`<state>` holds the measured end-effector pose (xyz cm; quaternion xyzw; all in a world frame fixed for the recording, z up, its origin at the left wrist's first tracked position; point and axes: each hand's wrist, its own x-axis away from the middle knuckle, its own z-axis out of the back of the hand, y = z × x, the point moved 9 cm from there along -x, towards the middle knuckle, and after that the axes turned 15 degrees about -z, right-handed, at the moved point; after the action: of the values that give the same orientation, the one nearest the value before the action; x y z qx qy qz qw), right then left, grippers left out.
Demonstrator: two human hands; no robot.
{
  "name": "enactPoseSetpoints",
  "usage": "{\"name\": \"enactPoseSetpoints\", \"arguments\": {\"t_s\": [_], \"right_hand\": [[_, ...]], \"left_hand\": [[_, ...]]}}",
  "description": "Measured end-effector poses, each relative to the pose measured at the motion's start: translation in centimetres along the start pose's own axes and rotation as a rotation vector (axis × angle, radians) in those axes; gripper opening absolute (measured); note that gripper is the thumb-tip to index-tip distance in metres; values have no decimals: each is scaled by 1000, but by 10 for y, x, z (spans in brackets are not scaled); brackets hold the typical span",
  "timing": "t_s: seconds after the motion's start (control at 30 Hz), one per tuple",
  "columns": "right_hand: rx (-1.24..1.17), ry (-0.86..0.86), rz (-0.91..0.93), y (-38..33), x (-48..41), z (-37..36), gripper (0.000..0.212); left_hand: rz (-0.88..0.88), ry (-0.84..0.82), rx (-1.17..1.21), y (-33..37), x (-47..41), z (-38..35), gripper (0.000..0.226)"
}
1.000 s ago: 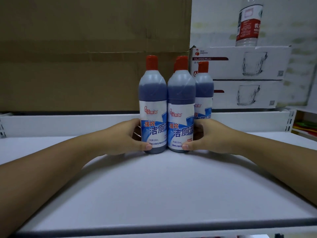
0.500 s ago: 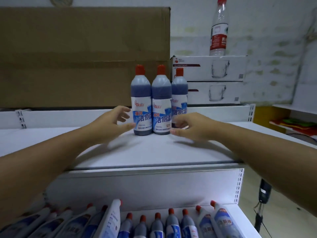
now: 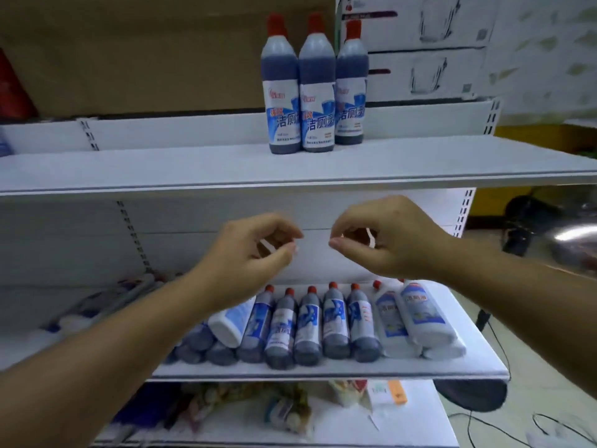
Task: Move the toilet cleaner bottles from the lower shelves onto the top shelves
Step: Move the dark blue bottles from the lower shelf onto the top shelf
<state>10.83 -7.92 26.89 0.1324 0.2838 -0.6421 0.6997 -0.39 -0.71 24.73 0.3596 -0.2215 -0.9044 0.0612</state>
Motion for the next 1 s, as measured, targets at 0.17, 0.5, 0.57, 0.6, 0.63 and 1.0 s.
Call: {"name": "enactPoseSetpoints", "arguments": {"t_s": [0.17,0.5,0.57,0.6,0.63,1.0], "right_hand": [[-68,-200,-455,86,31,-91,17],[-82,-580,-1347,192,170,-250,48],[-63,-513,-1427,188,174,-261,57],[-106,-449,-1511,186,175,-263,61],[-147,-387,-1580,184,176,-266,63],[-1079,43,-1885,192,196,-269,38]], "left_hand": [[309,-107,60,-94,30,-68,19],[629,-354,104,-185,68,-209,27],[651,-420,50,-191,72,-223,30],[654,-451,30,-194,73,-229,31],[664,-475,26,-197,76,-234,33],[671,-512,-81,-219,70,-250,26]]}}
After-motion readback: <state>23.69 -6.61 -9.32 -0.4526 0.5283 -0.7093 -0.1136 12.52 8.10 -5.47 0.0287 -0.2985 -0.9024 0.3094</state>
